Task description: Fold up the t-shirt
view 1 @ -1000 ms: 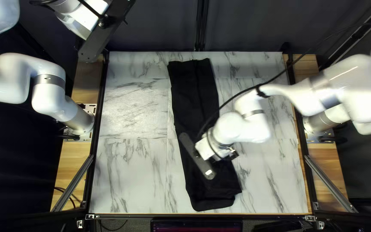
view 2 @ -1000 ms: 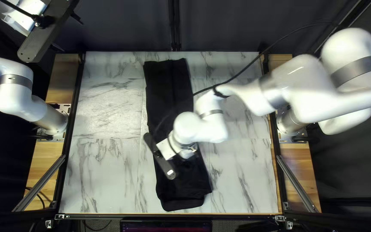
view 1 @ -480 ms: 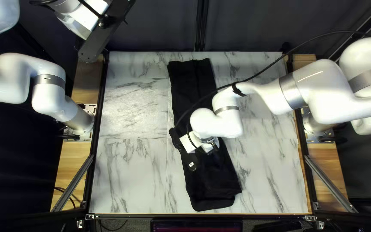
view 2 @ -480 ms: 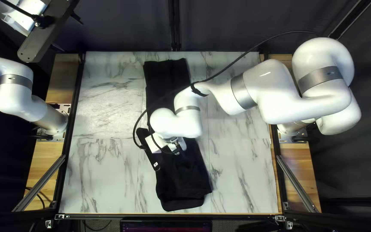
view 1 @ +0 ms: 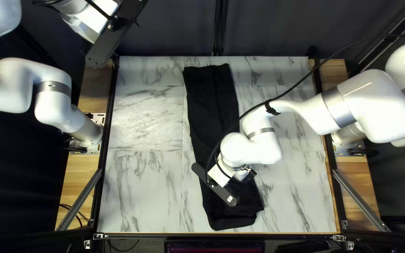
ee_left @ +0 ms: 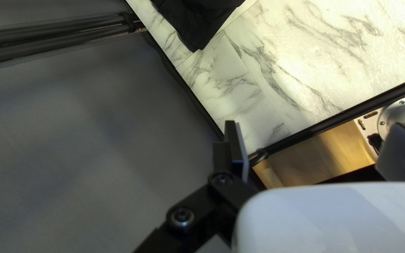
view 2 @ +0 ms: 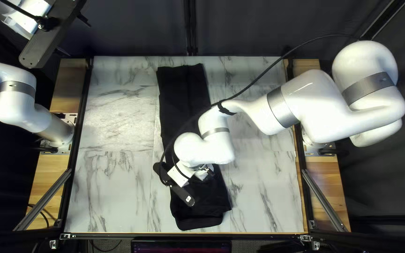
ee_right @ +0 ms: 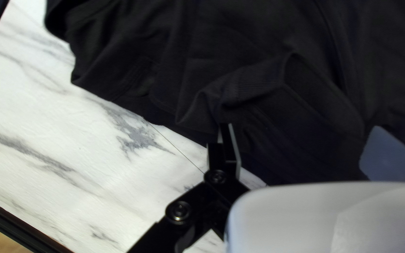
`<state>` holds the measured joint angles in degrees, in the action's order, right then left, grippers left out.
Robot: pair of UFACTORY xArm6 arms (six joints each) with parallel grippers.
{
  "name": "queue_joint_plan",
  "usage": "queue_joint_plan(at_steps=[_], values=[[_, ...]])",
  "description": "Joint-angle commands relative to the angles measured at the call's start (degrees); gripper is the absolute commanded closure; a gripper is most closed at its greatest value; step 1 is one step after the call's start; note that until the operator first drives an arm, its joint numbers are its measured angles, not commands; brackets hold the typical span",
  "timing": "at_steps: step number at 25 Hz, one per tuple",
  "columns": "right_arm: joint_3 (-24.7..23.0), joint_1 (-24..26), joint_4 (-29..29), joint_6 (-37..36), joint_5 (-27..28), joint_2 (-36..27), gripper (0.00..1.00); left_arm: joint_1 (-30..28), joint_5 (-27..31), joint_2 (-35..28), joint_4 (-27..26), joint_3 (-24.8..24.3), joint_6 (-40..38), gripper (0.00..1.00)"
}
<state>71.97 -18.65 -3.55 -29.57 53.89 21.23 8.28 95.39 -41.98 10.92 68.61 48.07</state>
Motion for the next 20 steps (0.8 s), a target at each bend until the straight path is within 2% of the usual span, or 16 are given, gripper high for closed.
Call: queue_joint_plan(at_steps=[1, 3, 5, 7, 9, 18, 20], values=[[-4.4, -1.24, 10.17, 31.37, -3.42, -4.31, 0.0, 0.0, 0.0, 0.0, 0.0, 0.0, 0.0, 0.0], [-6.12, -2.76, 14.87, 47.96, -3.37, -5.95, 0.0, 0.0, 0.0, 0.0, 0.0, 0.0, 0.0, 0.0], [-4.78, -4.57, 18.38, 61.09, -0.57, -5.44, 0.0, 0.0, 0.0, 0.0, 0.0, 0.0, 0.0, 0.0], [-3.2, -6.03, 20.85, 71.06, 1.75, -4.57, 0.0, 0.0, 0.0, 0.0, 0.0, 0.0, 0.0, 0.0], [-2.79, -7.6, 23.66, 77.69, 3.77, -4.67, 0.0, 0.0, 0.0, 0.0, 0.0, 0.0, 0.0, 0.0], [-2.82, -7.46, 23.39, 77.27, 3.55, -4.33, 0.0, 0.0, 0.0, 0.0, 0.0, 0.0, 0.0, 0.0], [0.92, -6.6, 20.3, 75.92, 4.34, -1.11, 0.0, 0.0, 0.0, 0.0, 0.0, 0.0, 0.0, 0.0]])
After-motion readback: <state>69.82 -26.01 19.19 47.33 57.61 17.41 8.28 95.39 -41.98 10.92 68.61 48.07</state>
